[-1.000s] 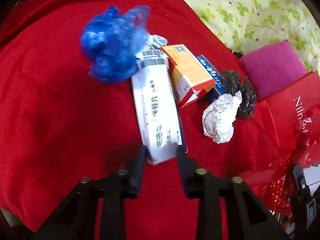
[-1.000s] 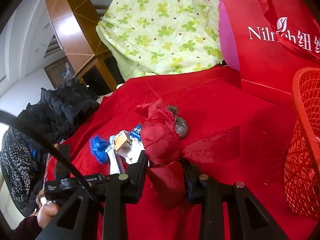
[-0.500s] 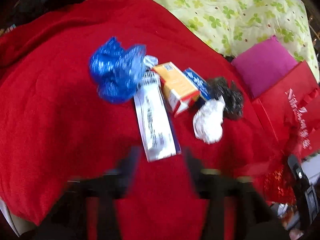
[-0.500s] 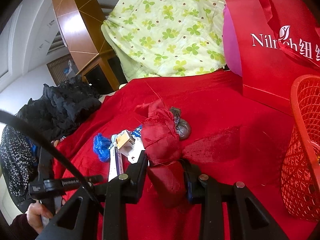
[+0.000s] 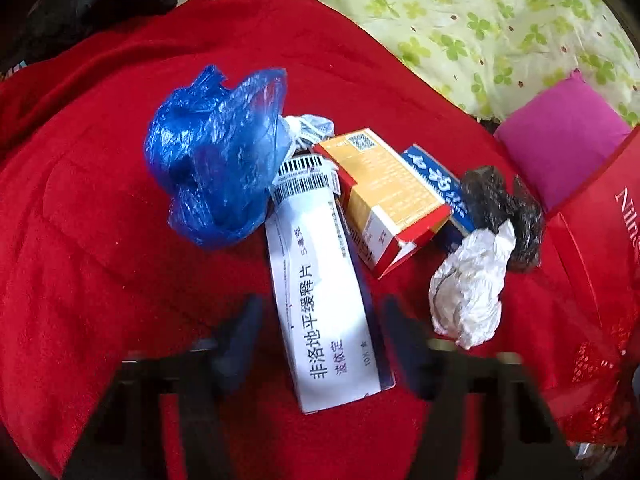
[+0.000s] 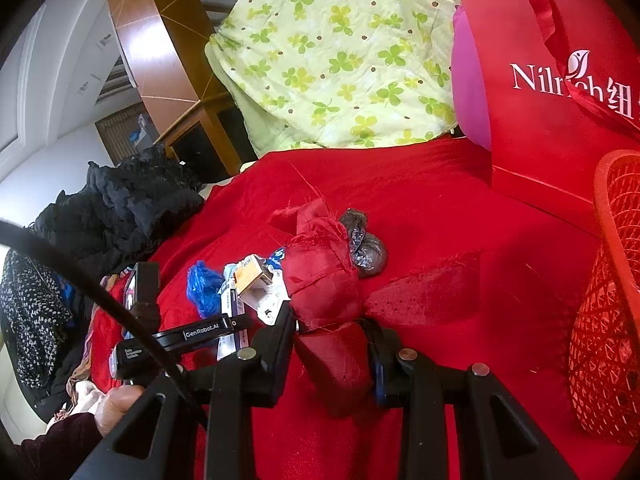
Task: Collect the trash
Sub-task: 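Grasp the white medicine box with the left tool while the right tool holds the ribbon, then carry the box and ribbon to the red mesh basket and open both tools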
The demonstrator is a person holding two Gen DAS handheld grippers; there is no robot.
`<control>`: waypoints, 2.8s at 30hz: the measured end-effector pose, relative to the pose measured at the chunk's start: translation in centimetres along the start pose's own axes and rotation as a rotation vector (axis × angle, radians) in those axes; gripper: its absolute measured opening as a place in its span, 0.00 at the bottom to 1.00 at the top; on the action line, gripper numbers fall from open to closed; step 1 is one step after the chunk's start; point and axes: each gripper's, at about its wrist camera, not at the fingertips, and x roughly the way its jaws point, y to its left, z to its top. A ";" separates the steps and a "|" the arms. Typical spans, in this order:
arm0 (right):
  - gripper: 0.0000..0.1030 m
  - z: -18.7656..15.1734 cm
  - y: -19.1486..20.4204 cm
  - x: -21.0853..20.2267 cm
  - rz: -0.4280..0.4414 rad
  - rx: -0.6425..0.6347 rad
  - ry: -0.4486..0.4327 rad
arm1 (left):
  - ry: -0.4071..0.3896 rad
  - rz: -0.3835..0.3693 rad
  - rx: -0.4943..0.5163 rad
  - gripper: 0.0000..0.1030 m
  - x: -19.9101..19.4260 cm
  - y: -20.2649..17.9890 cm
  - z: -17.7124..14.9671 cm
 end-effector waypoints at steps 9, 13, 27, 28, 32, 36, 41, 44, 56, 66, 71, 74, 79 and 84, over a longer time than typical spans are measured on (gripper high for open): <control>0.32 0.0 0.1 -0.8 0.002 -0.019 -0.027 | -0.076 0.000 0.106 0.48 -4.7 -1.1 -2.3; 0.32 0.2 -0.2 -1.7 0.003 -0.013 -0.055 | -0.136 -0.016 0.192 0.48 -8.7 -2.9 -3.7; 0.32 0.5 -0.9 -11.7 0.004 -0.069 -0.342 | -0.346 -0.091 0.475 0.48 -19.1 -13.3 -7.0; 0.32 0.5 -1.0 -12.3 -0.001 -0.073 -0.358 | -0.353 -0.103 0.489 0.48 -19.5 -13.9 -7.2; 0.32 0.2 -2.3 -15.3 -0.036 -0.067 -0.432 | -0.372 -0.154 0.534 0.48 -20.7 -16.5 -8.1; 0.32 0.1 -4.3 -17.4 -0.064 -0.030 -0.474 | -0.380 -0.203 0.581 0.48 -21.4 -19.5 -8.8; 0.32 -0.2 -6.6 -19.9 -0.092 0.016 -0.523 | -0.379 -0.266 0.644 0.48 -22.1 -23.0 -10.0; 0.32 -0.4 -8.0 -21.1 -0.105 0.046 -0.548 | -0.368 -0.308 0.679 0.48 -22.3 -25.0 -10.4; 0.32 -1.0 -13.3 -24.6 -0.157 0.194 -0.606 | -0.297 -0.434 0.769 0.49 -21.8 -30.6 -12.7; 0.34 -1.2 -16.4 -24.8 -0.170 0.308 -0.563 | -0.136 -0.525 0.801 0.49 -18.5 -34.8 -13.0; 0.35 -1.1 -18.1 -24.5 -0.178 0.368 -0.539 | -0.094 -0.541 0.811 0.50 -17.1 -36.1 -12.6; 0.46 -0.9 -18.8 -23.8 -0.184 0.407 -0.504 | -0.059 -0.544 0.782 0.58 -16.3 -35.8 -12.1; 0.73 -1.0 -19.3 -23.6 -0.148 0.455 -0.510 | -0.056 -0.539 0.731 0.59 -16.1 -33.4 -11.4; 0.73 -0.4 -17.3 -23.2 -0.131 0.399 -0.534 | -0.098 -0.496 0.696 0.59 -16.7 -28.8 -10.7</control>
